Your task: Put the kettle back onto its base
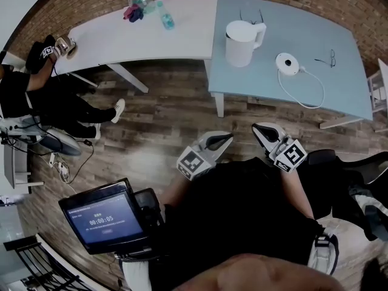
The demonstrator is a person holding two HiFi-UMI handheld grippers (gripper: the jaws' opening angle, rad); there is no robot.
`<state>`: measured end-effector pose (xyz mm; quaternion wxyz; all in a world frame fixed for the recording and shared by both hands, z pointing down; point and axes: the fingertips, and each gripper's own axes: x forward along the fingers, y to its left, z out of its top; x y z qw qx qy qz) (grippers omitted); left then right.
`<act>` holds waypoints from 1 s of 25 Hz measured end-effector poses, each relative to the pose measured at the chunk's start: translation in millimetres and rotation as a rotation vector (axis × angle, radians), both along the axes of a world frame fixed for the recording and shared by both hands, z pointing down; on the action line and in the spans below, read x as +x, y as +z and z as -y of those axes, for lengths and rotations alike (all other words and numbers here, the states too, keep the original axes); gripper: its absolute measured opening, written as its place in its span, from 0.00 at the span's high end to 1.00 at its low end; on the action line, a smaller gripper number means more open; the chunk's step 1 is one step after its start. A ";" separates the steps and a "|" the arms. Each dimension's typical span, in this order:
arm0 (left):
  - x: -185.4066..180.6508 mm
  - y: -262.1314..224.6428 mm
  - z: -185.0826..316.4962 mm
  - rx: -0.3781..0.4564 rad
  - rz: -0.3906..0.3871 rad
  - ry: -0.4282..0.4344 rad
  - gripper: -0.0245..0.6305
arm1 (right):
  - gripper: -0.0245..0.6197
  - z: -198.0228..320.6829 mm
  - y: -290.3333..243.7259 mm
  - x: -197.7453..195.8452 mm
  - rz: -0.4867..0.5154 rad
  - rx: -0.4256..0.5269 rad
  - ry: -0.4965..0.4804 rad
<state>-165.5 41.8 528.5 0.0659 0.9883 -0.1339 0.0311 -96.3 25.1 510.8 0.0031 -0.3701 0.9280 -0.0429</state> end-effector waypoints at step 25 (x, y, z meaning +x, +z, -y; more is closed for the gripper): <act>26.7 14.1 -10.0 -0.050 -0.005 0.098 0.96 | 0.96 -9.8 -5.1 27.2 -0.050 -0.008 0.063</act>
